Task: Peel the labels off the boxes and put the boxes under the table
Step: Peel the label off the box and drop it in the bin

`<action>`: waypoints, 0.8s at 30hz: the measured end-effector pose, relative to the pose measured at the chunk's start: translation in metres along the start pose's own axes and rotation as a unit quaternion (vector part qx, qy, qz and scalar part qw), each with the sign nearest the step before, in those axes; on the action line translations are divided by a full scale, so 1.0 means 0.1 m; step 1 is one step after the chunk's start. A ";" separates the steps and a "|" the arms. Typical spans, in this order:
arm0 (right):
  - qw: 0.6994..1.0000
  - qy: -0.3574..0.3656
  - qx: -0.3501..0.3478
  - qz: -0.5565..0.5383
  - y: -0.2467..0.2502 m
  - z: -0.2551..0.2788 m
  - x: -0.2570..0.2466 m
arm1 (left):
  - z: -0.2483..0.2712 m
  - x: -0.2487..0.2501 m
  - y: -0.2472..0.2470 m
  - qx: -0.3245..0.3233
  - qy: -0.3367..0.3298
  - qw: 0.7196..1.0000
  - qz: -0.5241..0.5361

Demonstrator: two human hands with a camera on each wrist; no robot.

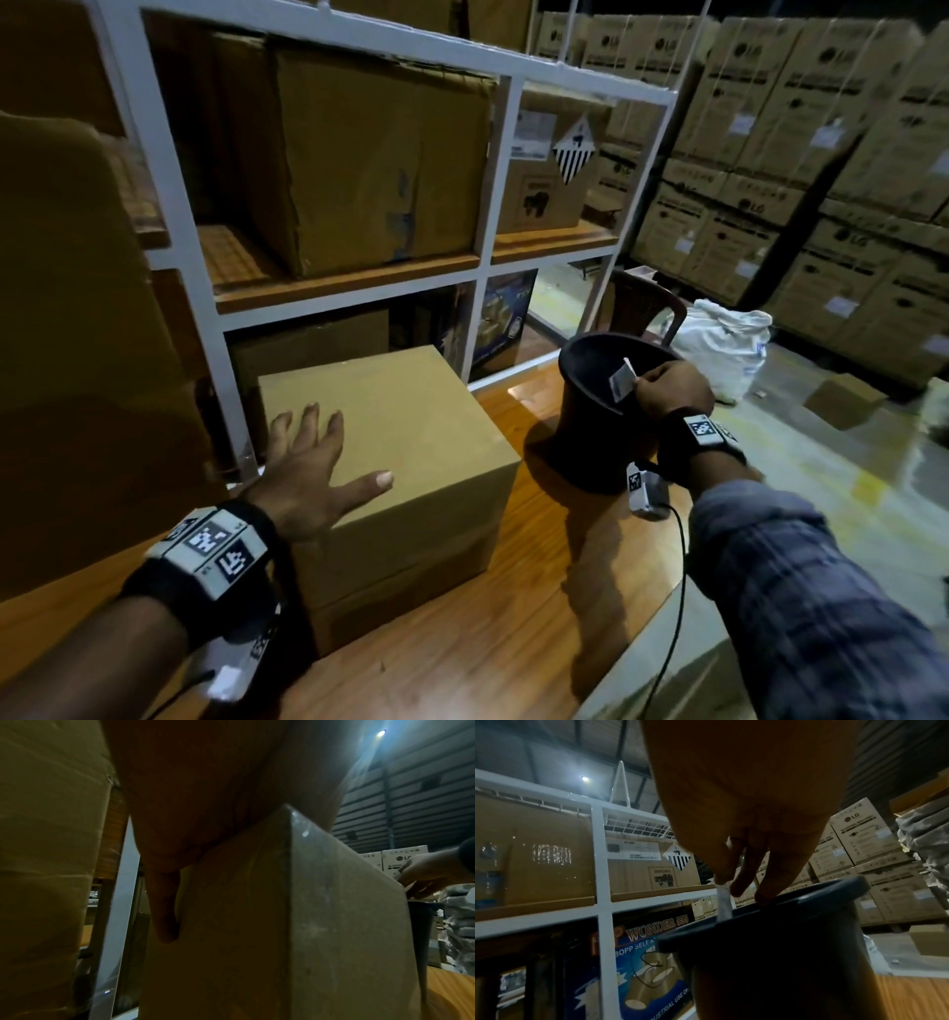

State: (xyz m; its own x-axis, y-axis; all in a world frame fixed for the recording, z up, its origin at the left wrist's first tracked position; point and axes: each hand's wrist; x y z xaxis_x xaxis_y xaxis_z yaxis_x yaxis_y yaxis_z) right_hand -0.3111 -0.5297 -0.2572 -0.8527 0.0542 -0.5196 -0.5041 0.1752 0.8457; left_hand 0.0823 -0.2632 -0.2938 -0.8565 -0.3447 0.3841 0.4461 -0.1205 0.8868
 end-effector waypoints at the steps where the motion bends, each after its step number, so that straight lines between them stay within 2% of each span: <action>1: 1.000 0.002 -0.002 0.015 -0.02 -0.03 0.01 | -0.01 0.00 0.00 -0.004 0.000 1.000 -0.001; 5: 0.999 0.015 0.007 0.048 -0.10 -0.12 0.02 | -0.02 -0.01 0.00 -0.014 0.006 1.000 -0.010; 16: 0.995 0.029 -0.046 0.081 -0.18 -0.22 0.10 | -0.06 -0.04 -0.03 -0.019 0.008 1.000 -0.019; 20: 0.996 0.014 -0.035 0.086 -0.15 -0.21 0.08 | -0.04 -0.03 -0.01 -0.022 0.008 1.000 -0.018; 24: 0.996 0.030 -0.020 0.083 -0.12 -0.17 0.04 | -0.02 -0.01 0.00 -0.022 0.004 1.000 -0.017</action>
State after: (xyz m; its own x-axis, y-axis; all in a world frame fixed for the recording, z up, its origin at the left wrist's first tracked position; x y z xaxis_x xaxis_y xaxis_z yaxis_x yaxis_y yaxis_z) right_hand -0.3110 -0.5479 -0.2676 -0.9309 0.0210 -0.3647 -0.3592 0.1297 0.9242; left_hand 0.0837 -0.2647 -0.2944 -0.8693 -0.3468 0.3522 0.4281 -0.1722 0.8872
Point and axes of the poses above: each hand's wrist, its own z-axis away from the middle knuckle, its own y-axis out of the back of the hand, x = y × z, and after that the axes turned 5 degrees about -x, right-handed
